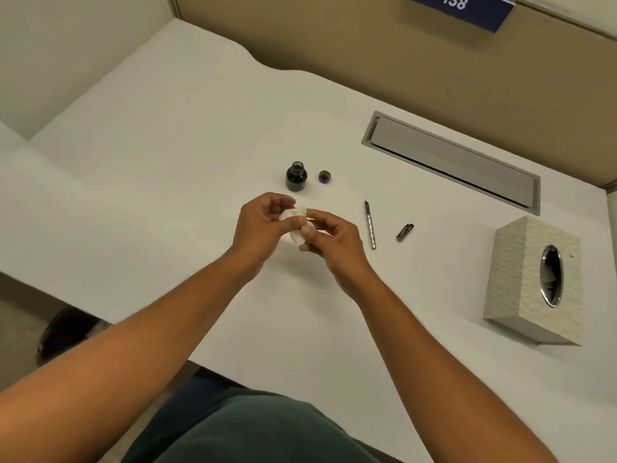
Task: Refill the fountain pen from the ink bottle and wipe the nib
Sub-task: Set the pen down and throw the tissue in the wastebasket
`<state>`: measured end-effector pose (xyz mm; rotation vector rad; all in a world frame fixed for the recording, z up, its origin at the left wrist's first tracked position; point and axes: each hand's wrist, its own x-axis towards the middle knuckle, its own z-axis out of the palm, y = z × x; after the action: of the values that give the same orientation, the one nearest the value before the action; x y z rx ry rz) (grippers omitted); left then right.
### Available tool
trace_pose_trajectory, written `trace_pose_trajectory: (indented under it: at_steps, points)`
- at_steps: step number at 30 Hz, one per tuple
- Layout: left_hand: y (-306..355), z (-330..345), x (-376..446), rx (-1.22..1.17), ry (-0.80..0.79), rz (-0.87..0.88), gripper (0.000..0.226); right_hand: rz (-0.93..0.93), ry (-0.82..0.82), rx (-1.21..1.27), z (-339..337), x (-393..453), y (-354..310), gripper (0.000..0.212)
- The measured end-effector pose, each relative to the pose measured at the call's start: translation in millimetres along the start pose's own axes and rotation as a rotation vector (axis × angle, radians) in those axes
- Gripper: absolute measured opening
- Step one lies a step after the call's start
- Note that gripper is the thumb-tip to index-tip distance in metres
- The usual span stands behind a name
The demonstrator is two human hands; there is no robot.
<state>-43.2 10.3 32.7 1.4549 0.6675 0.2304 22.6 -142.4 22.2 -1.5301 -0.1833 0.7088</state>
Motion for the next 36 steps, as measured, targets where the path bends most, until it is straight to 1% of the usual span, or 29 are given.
trace_pose_trajectory:
  at_steps: [2, 5, 8, 12, 17, 20, 22, 24, 26, 29, 32, 36]
  points:
    - [-1, -20, -8, -0.059, 0.022, -0.014, 0.031, 0.005, -0.027, -0.013, 15, 1, -2, 0.027]
    - [0, -52, -20, -0.178, 0.068, -0.087, 0.018, 0.018, -0.051, -0.008, 43, 1, -6, 0.023]
    - [-3, -88, -33, -0.235, 0.123, -0.120, 0.016, 0.025, -0.082, -0.053, 76, 0, -7, 0.019]
    - [-13, -139, -51, -0.216, 0.143, -0.113, 0.019, 0.045, -0.127, -0.122, 129, -2, -7, 0.015]
    - [-22, -203, -72, -0.200, 0.185, -0.124, 0.016, 0.072, -0.184, -0.129, 199, -11, -5, 0.027]
    - [-27, -250, -87, -0.173, 0.274, -0.115, 0.016, 0.118, -0.228, -0.123, 248, -19, -2, 0.023]
    - [-32, -283, -95, -0.163, 0.344, -0.104, 0.020, 0.125, -0.261, -0.133, 282, -27, 0, 0.021]
    - [-36, -315, -107, -0.160, 0.410, -0.093, 0.025, 0.077, -0.306, -0.195, 317, -35, 4, 0.023]
    - [-40, -345, -119, -0.144, 0.457, -0.064, 0.029, -0.015, -0.351, -0.310, 350, -43, 9, 0.027]
    - [-51, -389, -137, -0.132, 0.484, -0.035, 0.026, -0.073, -0.383, -0.380, 400, -52, 20, 0.019]
    - [-71, -435, -152, -0.174, 0.481, -0.020, 0.022, -0.013, -0.436, -0.365, 443, -57, 31, 0.013]
    - [-91, -483, -175, -0.341, 0.457, -0.030, 0.024, 0.159, -0.482, -0.275, 487, -65, 45, 0.010]
